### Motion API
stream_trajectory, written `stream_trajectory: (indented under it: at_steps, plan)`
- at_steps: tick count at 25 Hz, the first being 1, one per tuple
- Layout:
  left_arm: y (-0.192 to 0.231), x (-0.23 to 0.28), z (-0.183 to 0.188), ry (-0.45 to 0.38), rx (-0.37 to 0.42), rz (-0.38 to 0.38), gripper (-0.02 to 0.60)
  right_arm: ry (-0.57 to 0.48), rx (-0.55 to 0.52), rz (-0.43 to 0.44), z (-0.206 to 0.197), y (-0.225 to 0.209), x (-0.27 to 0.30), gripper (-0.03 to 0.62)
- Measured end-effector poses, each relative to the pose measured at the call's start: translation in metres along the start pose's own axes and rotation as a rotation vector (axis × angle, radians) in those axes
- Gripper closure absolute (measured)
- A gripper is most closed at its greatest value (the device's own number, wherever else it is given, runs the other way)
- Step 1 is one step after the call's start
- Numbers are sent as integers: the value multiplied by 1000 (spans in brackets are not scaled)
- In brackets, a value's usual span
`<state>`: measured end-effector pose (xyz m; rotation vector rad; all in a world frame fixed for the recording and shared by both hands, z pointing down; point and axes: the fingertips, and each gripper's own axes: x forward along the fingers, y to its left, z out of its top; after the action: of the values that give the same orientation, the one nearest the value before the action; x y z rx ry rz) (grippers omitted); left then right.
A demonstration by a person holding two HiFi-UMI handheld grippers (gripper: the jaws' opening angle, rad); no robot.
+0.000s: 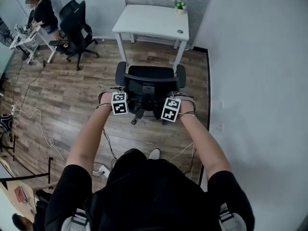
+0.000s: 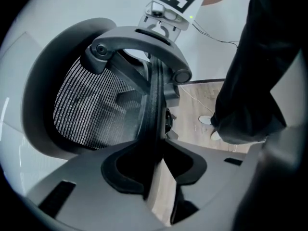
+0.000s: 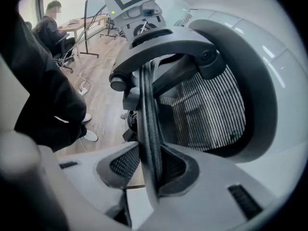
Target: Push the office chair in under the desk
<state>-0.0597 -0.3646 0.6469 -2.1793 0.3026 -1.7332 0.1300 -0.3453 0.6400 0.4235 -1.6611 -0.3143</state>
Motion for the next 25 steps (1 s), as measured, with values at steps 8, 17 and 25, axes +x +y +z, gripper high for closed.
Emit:
stream_trajectory:
  at_steps: [8, 17, 25]
  plan:
    - [54, 14, -20, -24, 26, 9, 462, 11, 15, 4, 17, -49, 24, 476]
    - [117, 33, -45, -45, 67, 12, 462, 36, 63, 13, 37, -105, 52, 476]
    - [169, 46, -76, -67, 106, 1, 460, 46, 91, 6, 66, -144, 73, 476]
